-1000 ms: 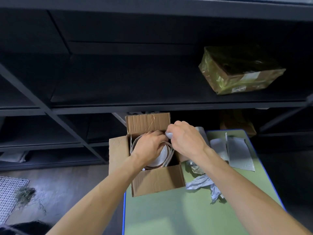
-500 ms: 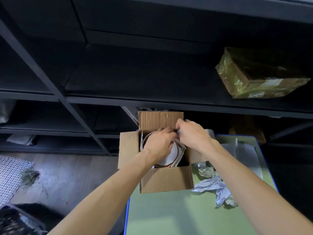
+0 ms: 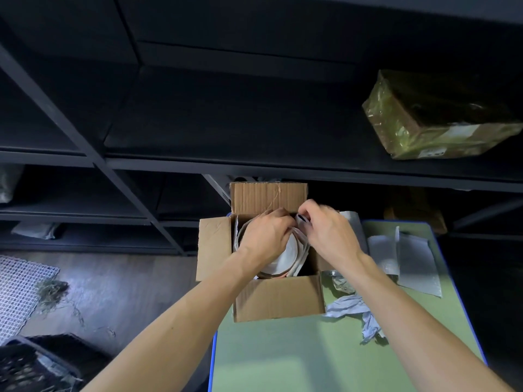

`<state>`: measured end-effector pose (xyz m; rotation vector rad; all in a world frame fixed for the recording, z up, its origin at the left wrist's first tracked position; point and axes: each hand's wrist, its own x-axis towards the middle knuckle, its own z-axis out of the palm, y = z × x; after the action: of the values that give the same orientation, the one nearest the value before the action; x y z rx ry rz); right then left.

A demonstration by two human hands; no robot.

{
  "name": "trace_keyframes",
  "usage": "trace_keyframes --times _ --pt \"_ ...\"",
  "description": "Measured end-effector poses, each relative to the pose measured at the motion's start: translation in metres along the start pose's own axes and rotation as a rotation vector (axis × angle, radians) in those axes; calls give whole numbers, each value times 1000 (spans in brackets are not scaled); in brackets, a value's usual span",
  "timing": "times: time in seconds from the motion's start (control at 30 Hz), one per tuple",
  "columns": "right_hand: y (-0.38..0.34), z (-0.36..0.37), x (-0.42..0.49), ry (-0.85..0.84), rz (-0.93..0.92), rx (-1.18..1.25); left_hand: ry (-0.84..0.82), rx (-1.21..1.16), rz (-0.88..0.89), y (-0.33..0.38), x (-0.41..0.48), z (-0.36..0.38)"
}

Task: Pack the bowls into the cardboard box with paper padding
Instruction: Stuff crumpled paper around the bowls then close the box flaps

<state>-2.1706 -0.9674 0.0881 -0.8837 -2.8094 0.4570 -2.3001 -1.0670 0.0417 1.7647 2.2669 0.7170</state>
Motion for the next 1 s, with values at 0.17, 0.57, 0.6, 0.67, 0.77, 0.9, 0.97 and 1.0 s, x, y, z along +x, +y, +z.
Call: trace_keyframes --times 0.17,0.57,0.6,0.67,0.77,0.9,0.97,1.0 --pt "10 5 -9 91 -50 -27 -10 -14 -16 -1 0 -1" --pt "24 16 -18 -20 -144 -146 -14 18 -27 3 0 -2" --pt "24 15 -18 -37 -142 -161 -16 20 -26 3 0 -2" --pt "22 13 -18 -89 -137 -244 -21 24 -37 5 -1 -3" --pt "19 9 -16 -129 -155 -298 -31 38 -58 9 -1 -4" --pt "16 1 -12 -217 -208 -311 -35 65 -58 11 -2 -5" --pt "14 -2 -7 -288 -219 -344 -31 78 -58 13 -2 -4" --pt "13 -4 -4 -322 -221 -359 -32 79 -61 14 -2 -5"
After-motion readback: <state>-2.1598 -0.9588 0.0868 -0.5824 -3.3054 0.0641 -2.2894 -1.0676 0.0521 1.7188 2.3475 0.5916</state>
